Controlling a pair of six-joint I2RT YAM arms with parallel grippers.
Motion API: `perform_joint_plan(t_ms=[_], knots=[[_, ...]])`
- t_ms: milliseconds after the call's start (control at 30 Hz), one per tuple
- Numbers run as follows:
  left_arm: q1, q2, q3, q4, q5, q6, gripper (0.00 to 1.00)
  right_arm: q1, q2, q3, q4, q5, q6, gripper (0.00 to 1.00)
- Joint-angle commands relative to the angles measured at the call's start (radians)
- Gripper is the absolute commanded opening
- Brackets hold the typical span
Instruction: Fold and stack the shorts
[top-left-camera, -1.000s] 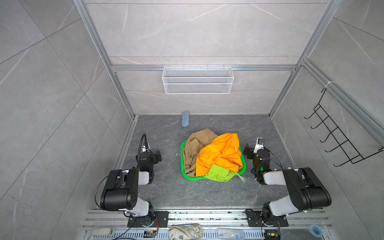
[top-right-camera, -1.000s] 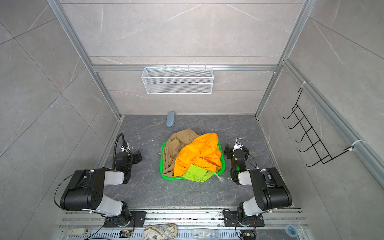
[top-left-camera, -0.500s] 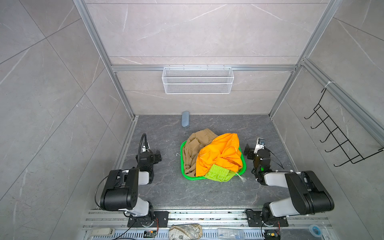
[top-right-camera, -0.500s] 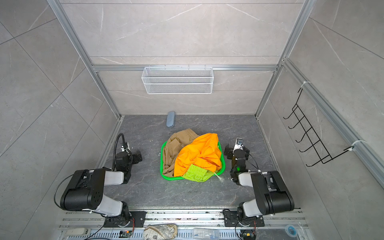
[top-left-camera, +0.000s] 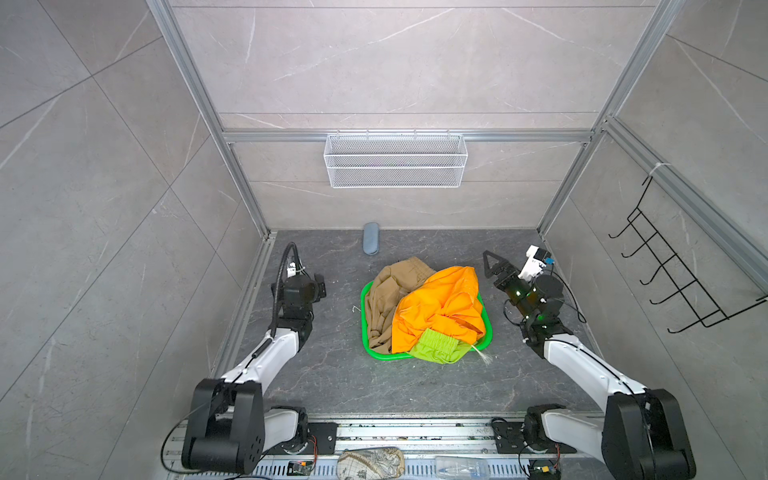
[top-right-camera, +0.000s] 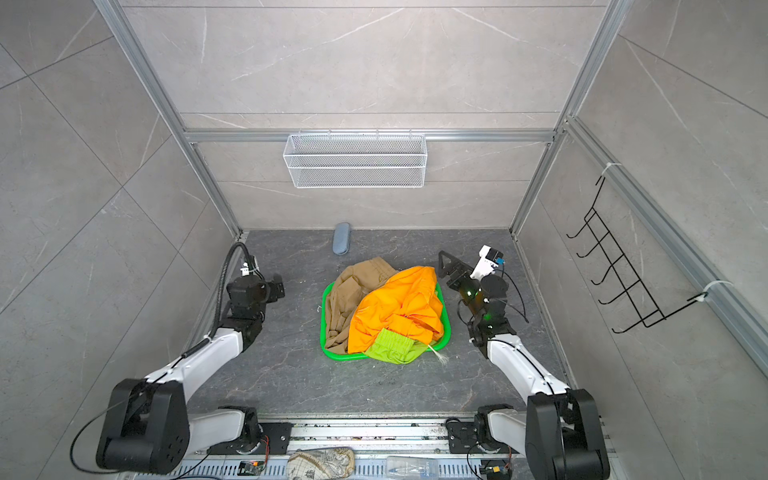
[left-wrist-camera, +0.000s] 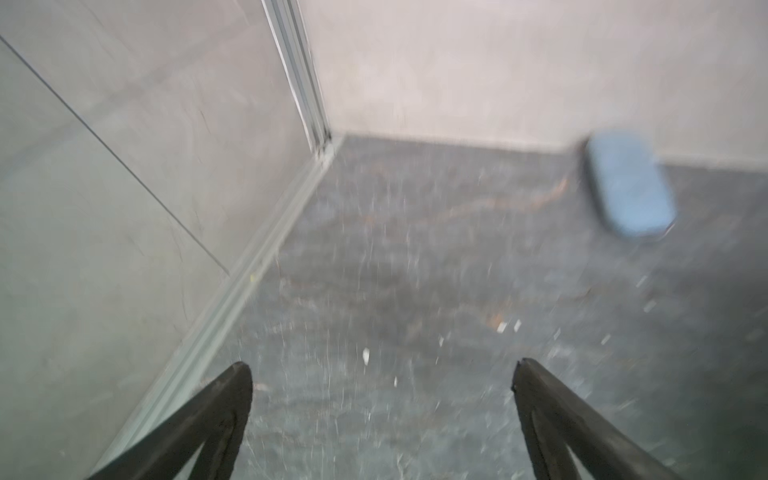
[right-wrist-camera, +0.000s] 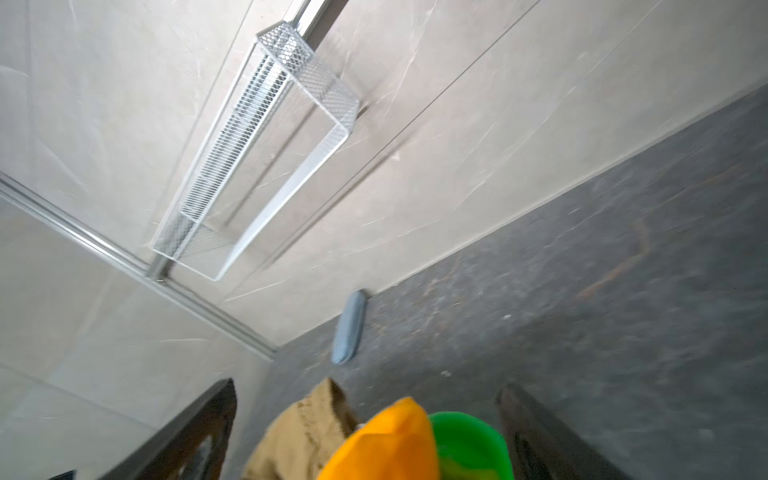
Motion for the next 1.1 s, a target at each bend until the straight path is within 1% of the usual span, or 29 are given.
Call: perform_joint_plan(t_ms=[0,33,67,100,133,167,233,300,367,433,500,533,600,667,900,967,1067], knots=[[-0.001,-0.093,0.057,-0.226,0.156,-0.133,1.0,-0.003,0.154,0.136,0.067,-0.314,0.429,0.99],[-0.002,-0.113,0.061,-0.237,0.196,-0.171,1.0,0.003,0.21,0.171,0.067,-0.348,0.518,0.99],[-0.004,-0.131,0.059,-0.236,0.228,-0.217,1.0,0.003,0.256,0.179,0.117,-0.366,0.603,1.0],[-0.007,-0.143,0.059,-0.236,0.248,-0.247,1.0,0.004,0.284,0.165,0.212,-0.361,0.65,1.0],[-0.014,-0.15,0.064,-0.242,0.267,-0.26,1.0,0.01,0.298,0.146,0.283,-0.336,0.667,0.99],[-0.028,-0.155,0.074,-0.254,0.278,-0.264,1.0,0.015,0.285,0.141,0.252,-0.31,0.654,0.99],[-0.071,-0.151,0.112,-0.294,0.295,-0.25,1.0,0.033,0.225,0.145,0.14,-0.243,0.579,1.0],[-0.125,-0.132,0.163,-0.337,0.314,-0.23,1.0,0.053,0.153,0.169,-0.029,-0.18,0.476,0.99],[-0.186,-0.098,0.214,-0.375,0.321,-0.201,1.0,0.083,0.098,0.225,-0.254,-0.107,0.358,0.99],[-0.259,-0.06,0.265,-0.409,0.292,-0.161,1.0,0.126,0.073,0.333,-0.535,-0.024,0.207,1.0],[-0.316,-0.03,0.305,-0.438,0.257,-0.139,1.0,0.173,0.074,0.42,-0.727,0.063,0.093,0.99],[-0.336,-0.019,0.323,-0.447,0.253,-0.136,1.0,0.193,0.075,0.45,-0.792,0.103,0.063,1.0],[-0.373,-0.002,0.347,-0.455,0.235,-0.132,1.0,0.219,0.072,0.469,-0.857,0.145,0.041,0.99],[-0.42,0.012,0.37,-0.46,0.204,-0.117,1.0,0.23,0.069,0.47,-0.879,0.153,0.028,0.99],[-0.573,0.069,0.441,-0.498,0.132,-0.005,1.0,0.249,0.019,0.45,-0.934,0.192,-0.01,0.99],[-0.603,0.084,0.452,-0.5,0.119,0.034,1.0,0.253,-0.002,0.438,-0.949,0.207,-0.039,1.0],[-0.626,0.106,0.473,-0.506,0.099,0.088,1.0,0.255,-0.044,0.407,-0.974,0.24,-0.085,0.99]])
